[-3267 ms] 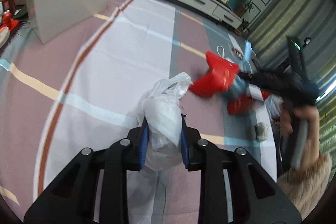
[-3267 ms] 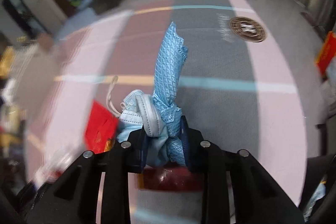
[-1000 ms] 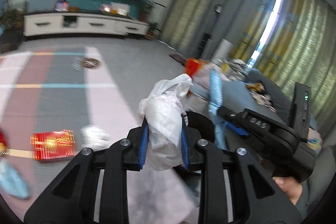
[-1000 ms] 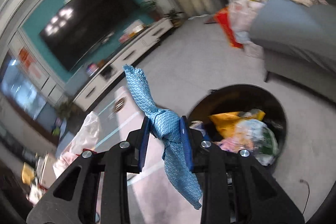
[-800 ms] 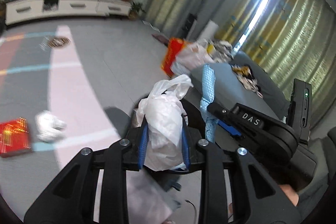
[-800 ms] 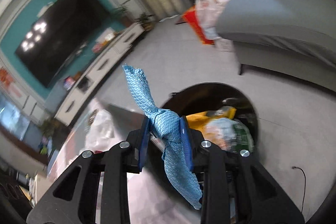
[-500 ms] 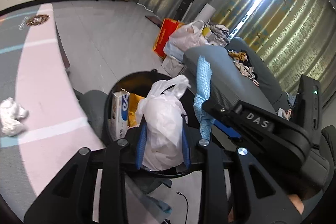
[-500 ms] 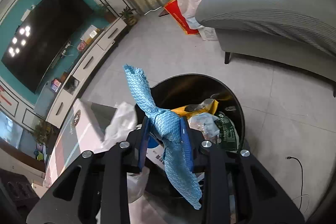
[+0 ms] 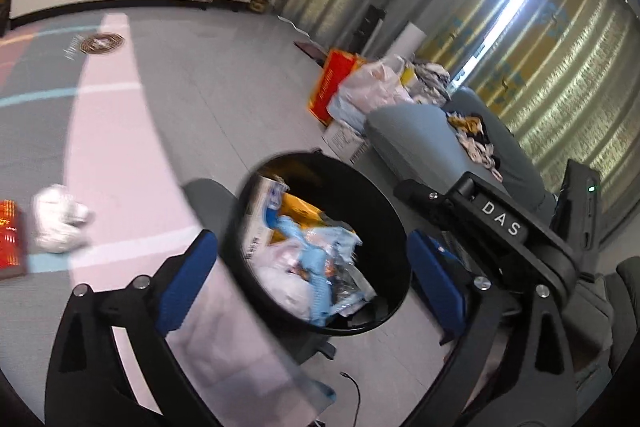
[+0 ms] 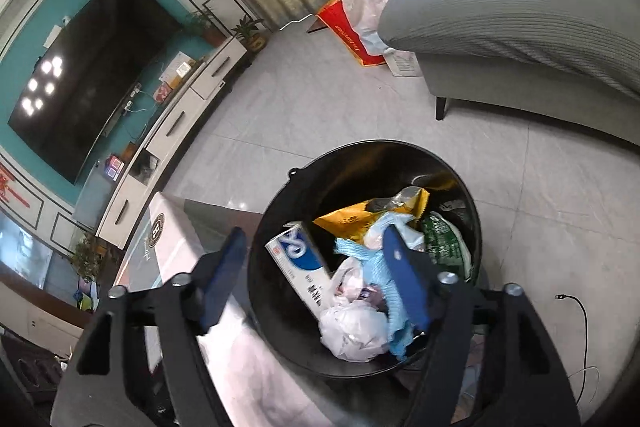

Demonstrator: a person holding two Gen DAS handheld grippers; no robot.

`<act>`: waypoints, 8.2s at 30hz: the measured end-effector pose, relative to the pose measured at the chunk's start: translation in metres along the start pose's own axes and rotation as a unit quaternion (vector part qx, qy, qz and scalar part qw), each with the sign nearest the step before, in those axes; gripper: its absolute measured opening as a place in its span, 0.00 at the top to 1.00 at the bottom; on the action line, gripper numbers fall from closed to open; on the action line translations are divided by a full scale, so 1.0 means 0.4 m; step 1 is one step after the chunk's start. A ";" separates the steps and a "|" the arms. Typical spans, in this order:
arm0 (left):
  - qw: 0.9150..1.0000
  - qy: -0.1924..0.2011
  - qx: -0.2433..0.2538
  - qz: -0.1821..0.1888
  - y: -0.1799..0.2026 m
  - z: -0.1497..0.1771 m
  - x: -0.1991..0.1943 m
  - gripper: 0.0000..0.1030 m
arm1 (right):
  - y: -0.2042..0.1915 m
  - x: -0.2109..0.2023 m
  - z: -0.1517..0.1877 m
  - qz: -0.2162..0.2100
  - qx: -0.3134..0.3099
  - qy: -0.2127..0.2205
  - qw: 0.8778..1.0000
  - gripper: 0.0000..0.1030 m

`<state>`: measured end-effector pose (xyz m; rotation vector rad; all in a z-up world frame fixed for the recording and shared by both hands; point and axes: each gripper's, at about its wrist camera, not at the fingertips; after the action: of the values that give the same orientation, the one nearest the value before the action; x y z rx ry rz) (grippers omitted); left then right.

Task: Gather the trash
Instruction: 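Move both grippers back over the remaining trash on the rug, then grasp the red cigarette box with the right gripper while the left grasps the red snack bag, then lift and carry the red box and red snack bag over the black bin, then open both grippers to drop the box and snack bag into the bin, then grasp the blue face mask with the left gripper while the right grasps the white tissue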

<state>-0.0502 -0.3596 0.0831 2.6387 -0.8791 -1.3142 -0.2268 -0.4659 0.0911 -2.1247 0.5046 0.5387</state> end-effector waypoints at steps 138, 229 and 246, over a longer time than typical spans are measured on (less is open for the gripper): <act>0.953 0.180 -0.146 -0.193 -0.643 0.072 -0.610 0.52 | -0.626 0.081 0.428 -0.155 -0.355 -0.151 0.910 0.13; 0.951 0.019 -0.171 -0.257 -0.713 0.110 -0.405 0.03 | -0.489 0.138 0.308 -0.064 -0.281 -0.087 0.954 0.16; 0.956 -0.055 -0.157 -0.240 -0.708 0.186 -0.290 0.20 | -0.457 0.347 0.436 -0.009 -0.271 -0.214 0.938 0.49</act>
<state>-0.0299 -0.0493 0.0339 2.6224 -0.0067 -1.5510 -0.0489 -0.2448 0.0410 -2.4121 0.0867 1.2071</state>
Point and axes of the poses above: each gripper's, at about its wrist camera, not at the fingertips, and x roughly the way its jaws point, y to its right, z to its underside, and after that the axes turned 14 degrees about -z, right-handed
